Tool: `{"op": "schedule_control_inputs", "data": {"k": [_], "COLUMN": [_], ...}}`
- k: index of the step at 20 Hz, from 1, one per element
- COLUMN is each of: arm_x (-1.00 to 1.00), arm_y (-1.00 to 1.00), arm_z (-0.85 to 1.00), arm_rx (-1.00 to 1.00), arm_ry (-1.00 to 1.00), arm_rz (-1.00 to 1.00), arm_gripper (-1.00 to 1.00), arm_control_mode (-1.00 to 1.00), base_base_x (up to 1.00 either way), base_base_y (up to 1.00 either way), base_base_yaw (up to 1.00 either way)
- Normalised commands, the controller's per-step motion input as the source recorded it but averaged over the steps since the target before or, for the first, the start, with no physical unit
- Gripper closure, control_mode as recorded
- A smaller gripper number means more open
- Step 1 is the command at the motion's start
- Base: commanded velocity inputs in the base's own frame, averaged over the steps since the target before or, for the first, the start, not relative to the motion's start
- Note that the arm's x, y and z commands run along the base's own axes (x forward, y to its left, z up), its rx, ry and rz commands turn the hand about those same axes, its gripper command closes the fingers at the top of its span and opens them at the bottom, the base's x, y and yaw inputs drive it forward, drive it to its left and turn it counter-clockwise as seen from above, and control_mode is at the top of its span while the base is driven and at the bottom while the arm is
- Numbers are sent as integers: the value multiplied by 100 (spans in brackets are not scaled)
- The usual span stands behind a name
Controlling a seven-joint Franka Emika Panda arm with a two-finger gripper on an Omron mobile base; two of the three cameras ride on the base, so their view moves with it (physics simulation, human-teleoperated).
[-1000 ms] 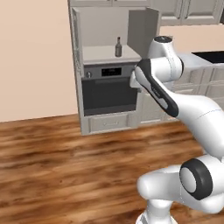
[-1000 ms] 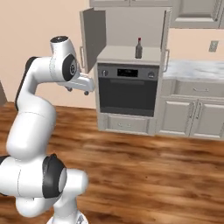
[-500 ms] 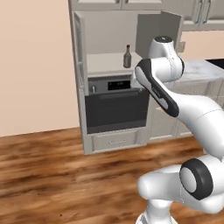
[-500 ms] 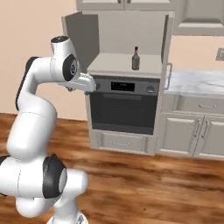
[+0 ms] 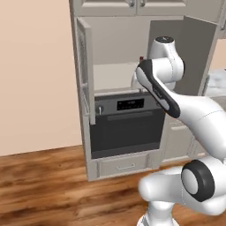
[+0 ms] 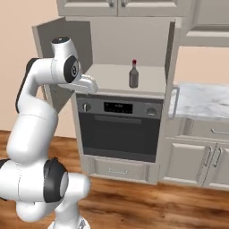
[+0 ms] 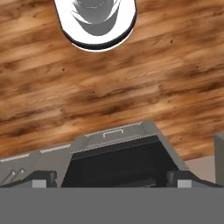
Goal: There is a bowl on the dining counter. Grab a lemon wedge from the fridge and place it in the bowl. Then get the liquor bottle and glass cup from the cabinet and place them next to the bowl.
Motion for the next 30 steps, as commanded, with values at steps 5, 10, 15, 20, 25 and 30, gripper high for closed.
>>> {"op": "schedule_control_inputs", "data": {"k": [5, 10, 15, 20, 25, 30], "arm_x": [0, 0, 0, 0, 0, 33], "arm_y": [0, 0, 0, 0, 0, -1], "arm_z": [0, 0, 0, 0, 0, -68], "arm_rx": [0, 0, 0, 0, 0, 0], "arm_ry": [0, 0, 0, 0, 0, -5], "arm_rz": [0, 0, 0, 0, 0, 0], "arm_gripper": [-100, -100, -100, -100, -100, -100], "arm_control_mode": [100, 100, 100, 100, 100, -100], "base_base_x": [98, 75, 52, 42, 44, 0], "base_base_y": [-58, -28, 0, 0, 0, 0], "base_base_yaw": [0, 0, 0, -1, -1, 0]}}
